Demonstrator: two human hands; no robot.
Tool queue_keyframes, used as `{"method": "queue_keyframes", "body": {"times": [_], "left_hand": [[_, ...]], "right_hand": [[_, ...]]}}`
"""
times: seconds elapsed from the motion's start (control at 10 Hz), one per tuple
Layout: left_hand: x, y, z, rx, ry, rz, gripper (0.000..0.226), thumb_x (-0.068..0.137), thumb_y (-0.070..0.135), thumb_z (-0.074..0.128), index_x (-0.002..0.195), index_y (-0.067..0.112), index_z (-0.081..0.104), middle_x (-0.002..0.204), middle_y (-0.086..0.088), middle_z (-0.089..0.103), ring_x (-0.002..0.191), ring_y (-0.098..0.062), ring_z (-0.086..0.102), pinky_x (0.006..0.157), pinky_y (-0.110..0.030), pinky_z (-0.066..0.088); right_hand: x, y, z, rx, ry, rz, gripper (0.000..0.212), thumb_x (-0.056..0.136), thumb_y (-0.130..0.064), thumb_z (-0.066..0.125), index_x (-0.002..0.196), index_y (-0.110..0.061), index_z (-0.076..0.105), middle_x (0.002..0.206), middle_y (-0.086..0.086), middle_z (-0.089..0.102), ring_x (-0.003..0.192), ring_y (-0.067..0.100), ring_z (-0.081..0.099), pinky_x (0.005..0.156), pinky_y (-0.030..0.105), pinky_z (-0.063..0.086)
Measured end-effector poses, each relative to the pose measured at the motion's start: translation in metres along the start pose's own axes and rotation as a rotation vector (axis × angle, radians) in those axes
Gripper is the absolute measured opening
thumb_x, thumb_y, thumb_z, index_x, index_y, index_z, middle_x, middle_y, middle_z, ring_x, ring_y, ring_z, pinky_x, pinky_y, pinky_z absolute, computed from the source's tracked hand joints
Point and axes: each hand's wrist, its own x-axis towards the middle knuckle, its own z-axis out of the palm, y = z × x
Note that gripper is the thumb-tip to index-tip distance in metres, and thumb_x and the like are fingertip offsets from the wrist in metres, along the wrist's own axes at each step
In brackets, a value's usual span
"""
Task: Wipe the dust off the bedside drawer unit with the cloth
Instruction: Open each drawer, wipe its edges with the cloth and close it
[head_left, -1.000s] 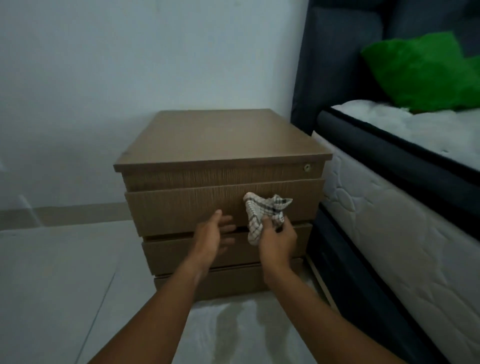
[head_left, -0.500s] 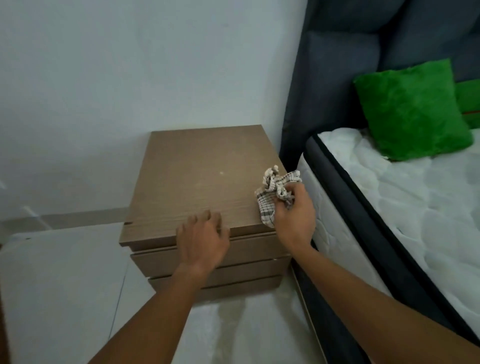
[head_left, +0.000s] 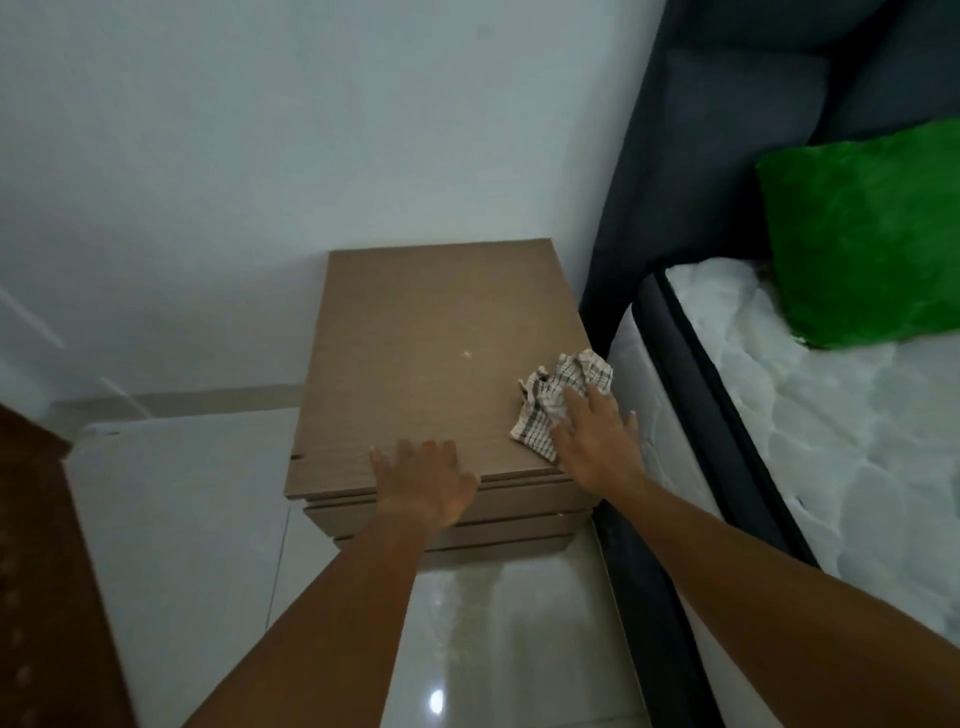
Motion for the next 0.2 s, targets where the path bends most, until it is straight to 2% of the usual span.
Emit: {"method": "queue_keyframes", "body": {"times": [0.1, 0.2], "left_hand": [[-0.055, -0.013, 0.001, -0.032, -0.008, 0.028, 0.060, 0.089, 0.052, 0.044, 0.144, 0.027, 0.039, 0.150, 0.002, 0.041, 0.141, -0.026, 0.032, 0.115, -0.049, 0.024], [-0.126, -0.023, 0.003, -0.214, -0.014, 0.002, 0.063, 0.084, 0.054, 0.048, 0.144, 0.036, 0.039, 0.147, 0.014, 0.040, 0.144, -0.020, 0.033, 0.115, -0.040, 0.028]], "right_hand": [[-0.024, -0.015, -0.057, 0.015, -0.023, -0.051, 0.058, 0.099, -0.047, 0.042, 0.154, -0.035, 0.028, 0.165, 0.003, 0.020, 0.152, 0.027, 0.018, 0.122, 0.060, 0.009], [-0.062, -0.045, -0.144, 0.153, 0.013, -0.148, 0.049, 0.098, -0.048, 0.045, 0.146, -0.039, 0.040, 0.160, -0.008, 0.032, 0.147, 0.020, 0.032, 0.122, 0.058, 0.013]]}}
